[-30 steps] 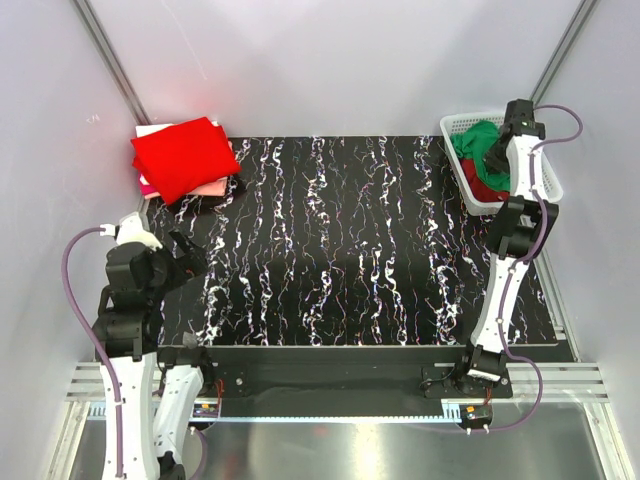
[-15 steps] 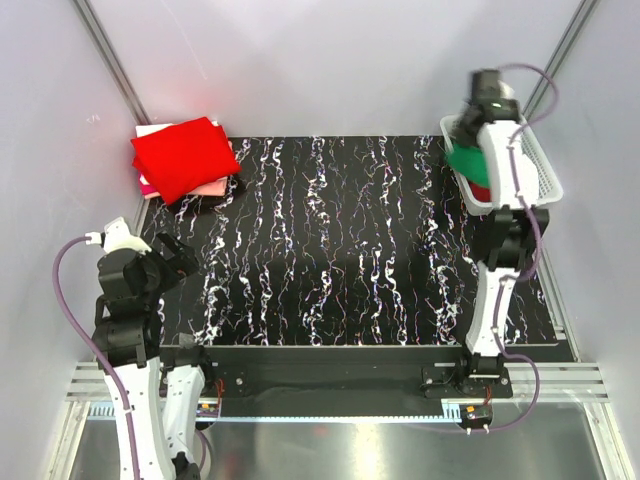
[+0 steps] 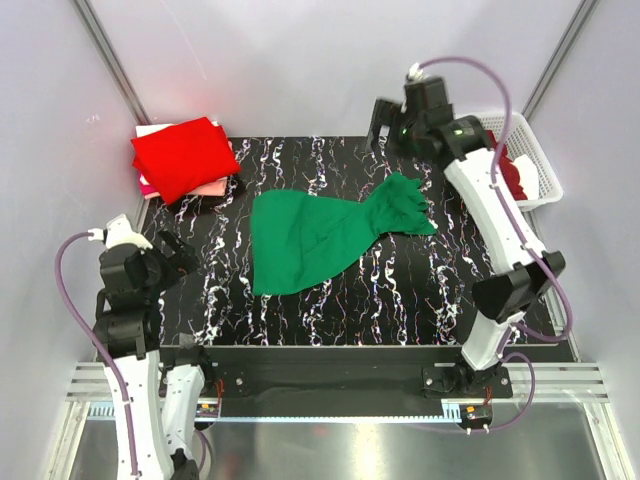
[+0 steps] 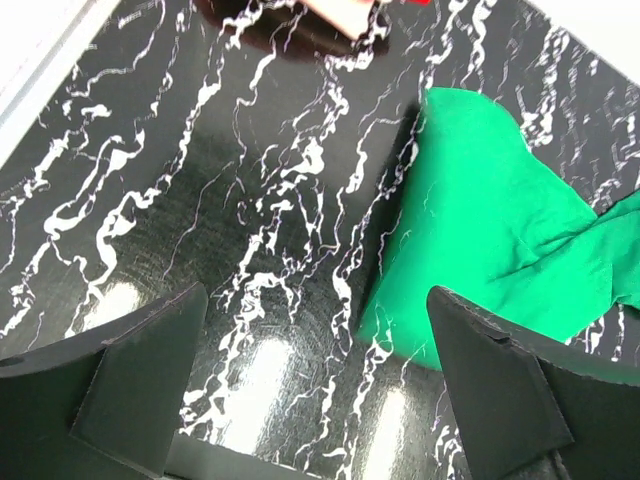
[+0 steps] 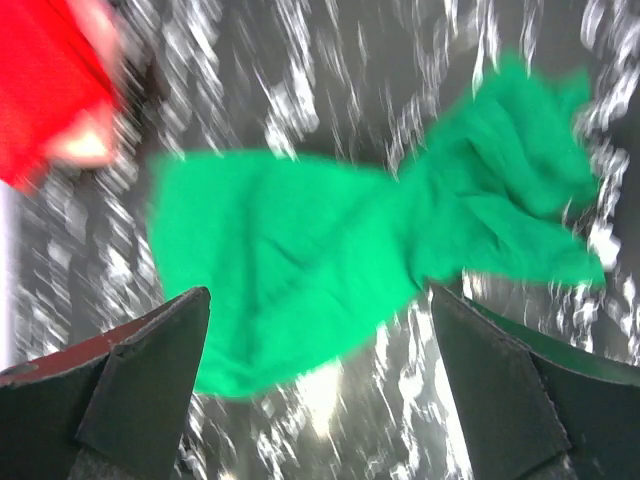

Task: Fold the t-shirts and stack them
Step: Move the tshirt to the center of the board, then flatten the tshirt out

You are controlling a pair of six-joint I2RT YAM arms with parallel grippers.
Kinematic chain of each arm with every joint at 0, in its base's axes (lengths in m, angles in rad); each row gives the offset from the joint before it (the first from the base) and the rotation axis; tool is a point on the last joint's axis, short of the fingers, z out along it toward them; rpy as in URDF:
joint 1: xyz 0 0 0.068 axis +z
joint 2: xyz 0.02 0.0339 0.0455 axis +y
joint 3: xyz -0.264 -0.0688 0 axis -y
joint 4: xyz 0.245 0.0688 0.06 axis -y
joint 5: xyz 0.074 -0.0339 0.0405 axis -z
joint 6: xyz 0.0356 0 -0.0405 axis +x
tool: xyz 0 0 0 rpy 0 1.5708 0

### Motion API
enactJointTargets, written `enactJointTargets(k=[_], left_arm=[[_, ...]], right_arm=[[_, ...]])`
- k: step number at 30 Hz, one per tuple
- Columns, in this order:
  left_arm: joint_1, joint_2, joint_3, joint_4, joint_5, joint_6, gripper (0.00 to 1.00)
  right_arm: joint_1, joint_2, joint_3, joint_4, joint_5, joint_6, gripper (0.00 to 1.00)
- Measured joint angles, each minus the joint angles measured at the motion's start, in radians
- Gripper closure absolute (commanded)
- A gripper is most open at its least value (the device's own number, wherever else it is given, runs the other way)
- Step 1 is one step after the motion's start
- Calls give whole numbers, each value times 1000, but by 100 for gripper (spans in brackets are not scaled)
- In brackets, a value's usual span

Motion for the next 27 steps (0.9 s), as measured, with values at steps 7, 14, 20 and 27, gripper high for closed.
enactJointTargets(k=[7, 14, 20, 27], left_arm=[[-34, 95, 0, -16, 6, -7, 1], [-196, 75, -15, -58, 40, -107, 14], [-373, 87, -119, -92, 16, -249, 12], [-571, 291, -151, -56, -60, -371, 7]], right_arm=[[11, -97, -516, 39, -77, 36, 0], [12, -441, -942, 162, -129, 134, 0], [14, -614, -1201, 287, -132, 224, 0], [14, -685, -1307, 365, -121, 262, 0]])
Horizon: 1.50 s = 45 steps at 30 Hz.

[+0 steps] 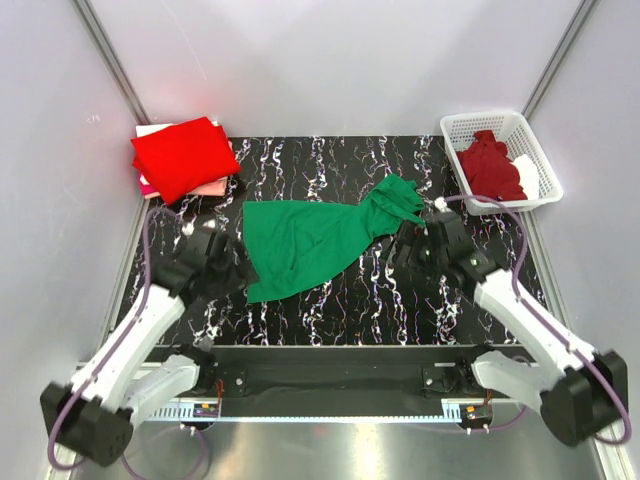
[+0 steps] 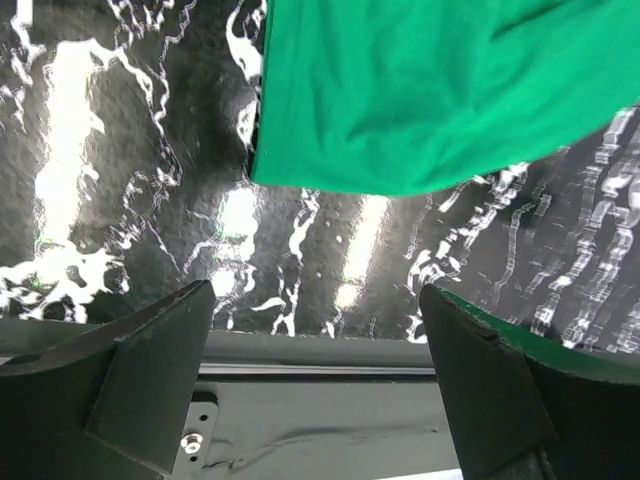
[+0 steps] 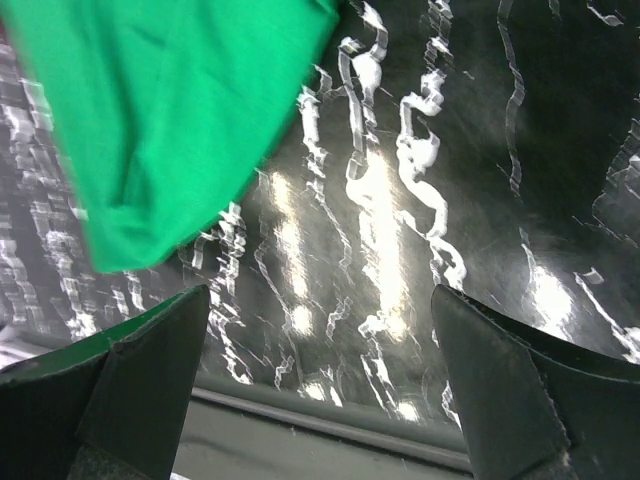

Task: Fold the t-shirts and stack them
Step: Flatten the tshirt out

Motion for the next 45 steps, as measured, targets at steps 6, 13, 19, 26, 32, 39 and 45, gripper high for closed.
enactJointTargets(k=[6, 13, 19, 26, 32, 39, 45], left_arm=[[22, 396, 274, 131, -115, 105, 27], [145, 856, 494, 340, -140, 214, 34], [206, 1143, 681, 398, -150, 278, 35], [246, 1257, 792, 422, -140, 303, 36], [261, 1299, 843, 427, -121, 303, 40], [262, 1323, 847, 447, -90, 299, 46], [261, 1337, 849, 450, -75, 292, 57]], right_arm=[[16, -307, -337, 230, -62, 78, 0], [40, -523, -570, 369, -106, 143, 0], [41, -445, -570, 493, -142, 149, 0], [41, -426, -570, 528, -165, 150, 0], [41, -430, -570, 541, -166, 151, 0], [41, -415, -570, 546, -166, 151, 0], [41, -409, -570, 559, -166, 151, 0]])
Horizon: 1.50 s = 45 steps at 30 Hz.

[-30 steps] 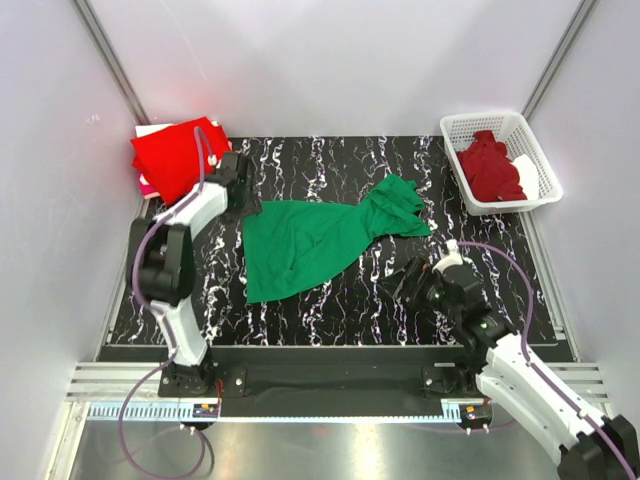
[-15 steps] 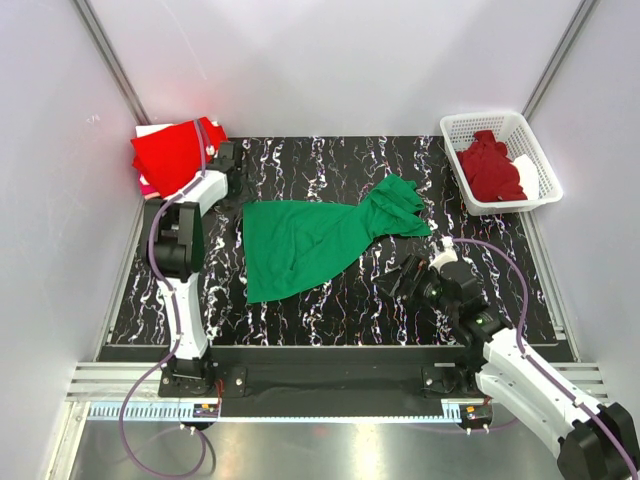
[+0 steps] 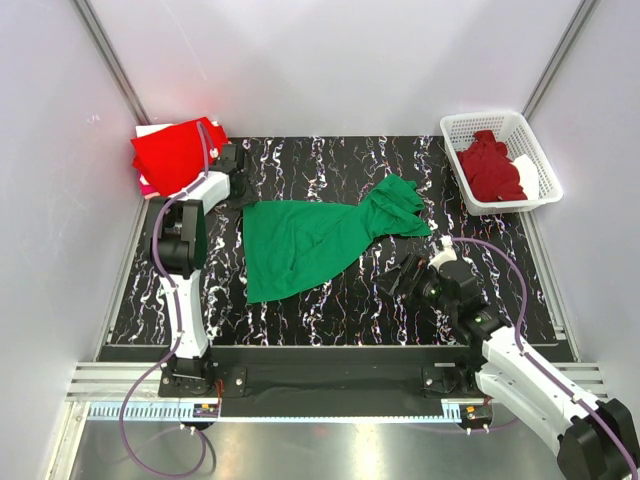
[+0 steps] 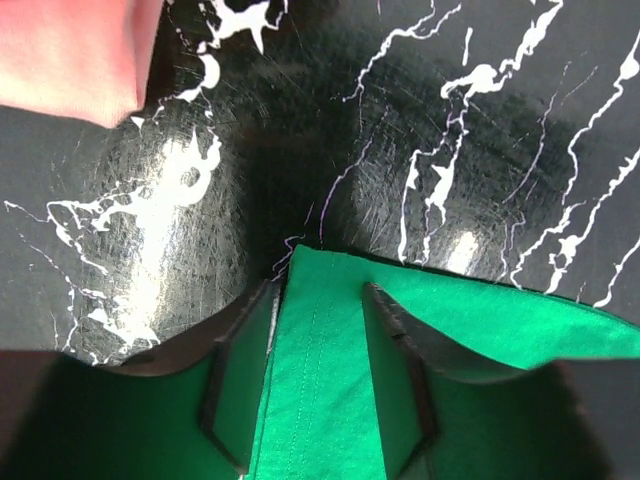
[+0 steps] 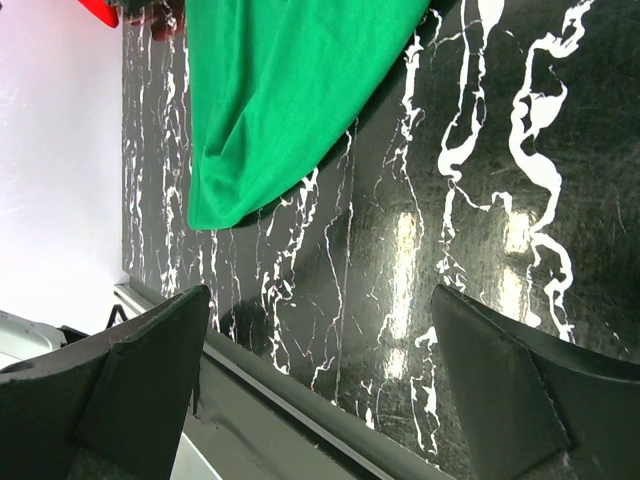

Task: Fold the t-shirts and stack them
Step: Flatten the tshirt out

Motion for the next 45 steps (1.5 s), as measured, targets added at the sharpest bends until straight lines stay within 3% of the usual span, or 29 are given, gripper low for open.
enactJointTargets(k=[2, 6, 7, 8, 13, 16, 22, 25, 28, 33, 39, 45], left_arm=[[0, 5, 7, -2, 0, 0, 60], [-5, 26, 37, -5, 0, 2, 80], [-5, 30, 44, -6, 2, 2, 95], [-6, 34, 50, -8, 3, 0, 100], [-18, 34, 57, -24, 8, 10, 100], [-27, -31, -18, -34, 10, -1, 100], [-51, -448, -311, -141, 33, -34, 100], [-81, -645, -381, -188, 34, -33, 100], [-115, -784, -444, -240, 33, -22, 100], [-129, -932, -553, -361, 28, 11, 95], [-128, -1076, -636, -410, 23, 67, 98], [-128, -1105, -661, -397, 29, 96, 96]], right_arm=[[0, 2, 0, 7, 0, 1, 0], [0, 2, 0, 11, 0, 3, 0], [0, 2, 0, 11, 0, 4, 0], [0, 2, 0, 11, 0, 4, 0], [0, -3, 0, 8, 2, 8, 0], [0, -51, 0, -23, 12, 12, 0], [0, -242, 27, -173, 119, 23, 0], [1, -222, 145, -302, 222, 5, 0], [1, -82, 356, -396, 320, -48, 0], [0, 317, 778, -457, 405, -182, 0], [-4, 789, 1138, -516, 400, -306, 0], [-11, 1223, 1426, -591, 364, -394, 3]])
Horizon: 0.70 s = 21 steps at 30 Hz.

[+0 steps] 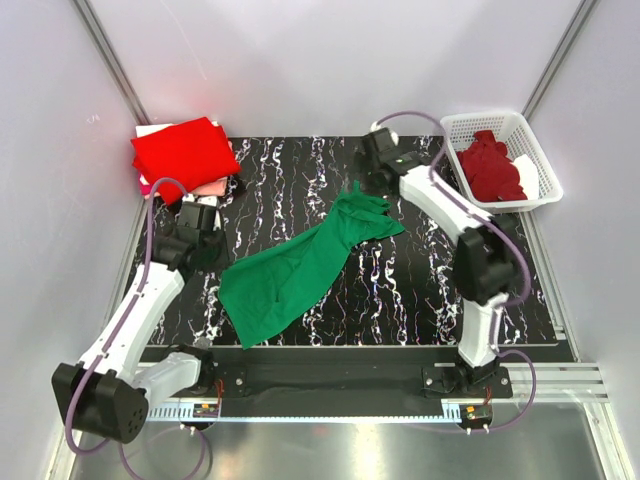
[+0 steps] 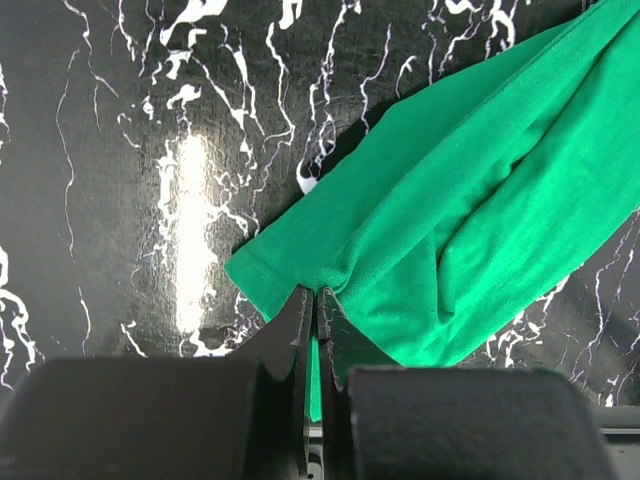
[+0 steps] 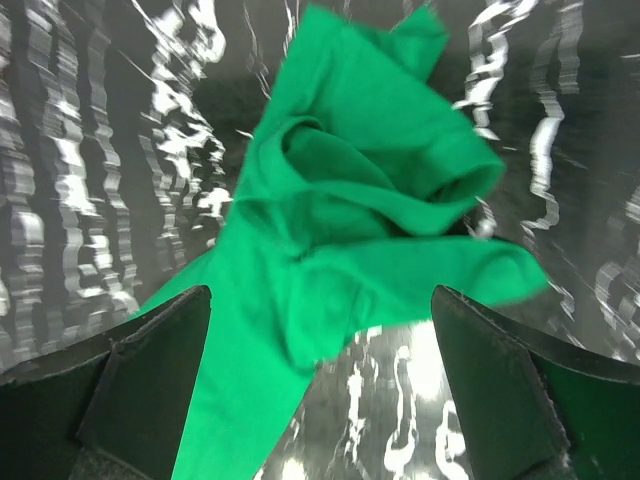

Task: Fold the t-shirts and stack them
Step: Flatten the tshirt out

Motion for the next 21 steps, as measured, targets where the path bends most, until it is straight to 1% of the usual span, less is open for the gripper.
enactJointTargets(k=[5, 8, 11, 15, 16, 17, 18, 20, 21], left_arm=[[0, -24, -5, 12, 1, 6, 97], [0, -37, -5, 18, 3, 6, 97], [0, -49, -8, 29, 4, 6, 97], [0, -64, -18, 34, 5, 6, 97], [0, -66, -20, 35, 5, 6, 97], [0, -67, -20, 34, 5, 6, 97], [0, -68, -21, 34, 5, 6, 97], [0, -68, -21, 35, 5, 6, 98], [0, -68, -21, 35, 5, 6, 98]], right_arm=[[-1, 194, 107, -44, -76, -47, 3], [1, 282, 205, -77, -98, -70, 3], [3, 340, 290, -93, -103, -90, 3], [8, 405, 399, -132, -105, -109, 5], [10, 421, 421, -138, -104, -111, 8], [11, 437, 438, -143, -102, -114, 14], [13, 454, 454, -154, -99, -118, 25], [16, 485, 477, -181, -94, -125, 40], [16, 502, 488, -193, -89, -130, 52]])
